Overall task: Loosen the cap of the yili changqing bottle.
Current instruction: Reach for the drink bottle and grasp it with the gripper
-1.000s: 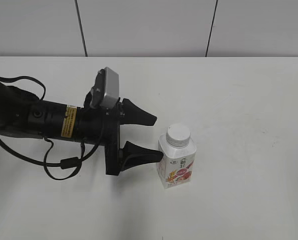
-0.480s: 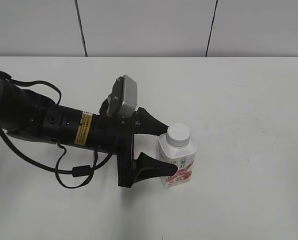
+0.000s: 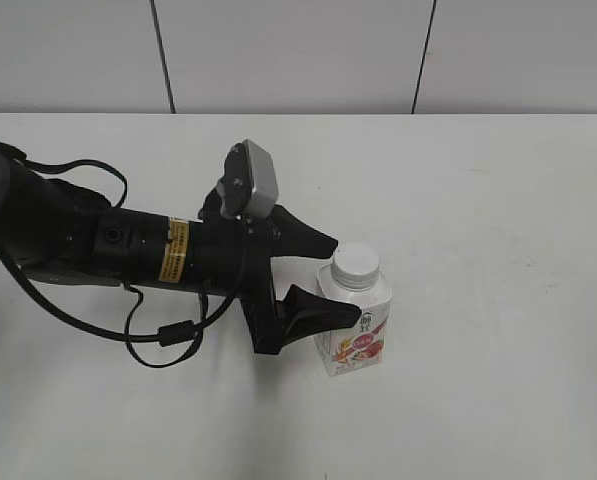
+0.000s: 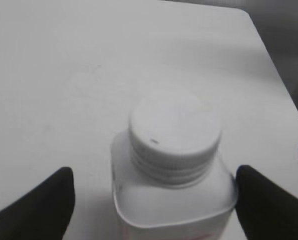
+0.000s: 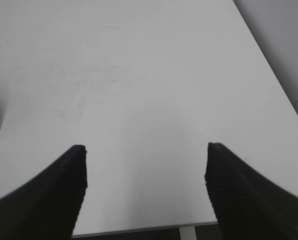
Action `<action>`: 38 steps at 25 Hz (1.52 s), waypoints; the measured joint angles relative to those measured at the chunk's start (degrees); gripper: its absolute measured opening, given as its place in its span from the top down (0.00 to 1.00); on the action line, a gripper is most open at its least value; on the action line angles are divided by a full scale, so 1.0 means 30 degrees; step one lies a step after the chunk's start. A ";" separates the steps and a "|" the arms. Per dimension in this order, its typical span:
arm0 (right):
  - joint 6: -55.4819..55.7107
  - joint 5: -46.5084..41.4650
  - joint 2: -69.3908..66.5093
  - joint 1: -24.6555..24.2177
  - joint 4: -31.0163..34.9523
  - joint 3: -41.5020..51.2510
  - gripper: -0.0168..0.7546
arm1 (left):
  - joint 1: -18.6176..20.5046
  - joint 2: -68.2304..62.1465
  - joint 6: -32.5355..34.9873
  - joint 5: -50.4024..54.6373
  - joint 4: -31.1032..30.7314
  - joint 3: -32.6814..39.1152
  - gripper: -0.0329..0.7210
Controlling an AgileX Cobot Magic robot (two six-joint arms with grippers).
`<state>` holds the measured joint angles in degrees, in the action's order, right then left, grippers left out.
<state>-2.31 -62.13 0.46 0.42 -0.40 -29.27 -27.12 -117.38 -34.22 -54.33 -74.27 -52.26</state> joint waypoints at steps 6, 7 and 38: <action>0.0000 0.0000 0.0000 0.0000 0.0000 0.0000 0.22 | -0.0030 0.0000 -0.0015 0.0000 -0.0669 0.0000 0.18; 0.0000 0.0000 0.0000 0.0000 0.0000 0.0000 0.22 | -0.0030 0.0000 -0.0015 0.0000 -0.0875 0.0000 0.18; 0.0000 -0.0434 -0.5263 0.0000 0.0135 -0.2967 0.22 | -0.0030 0.0000 -0.0015 0.0061 -0.1461 0.0000 0.37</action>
<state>-2.31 -63.43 -15.33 0.42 0.00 -38.17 -27.21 -117.38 -34.26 -54.15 -78.65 -52.26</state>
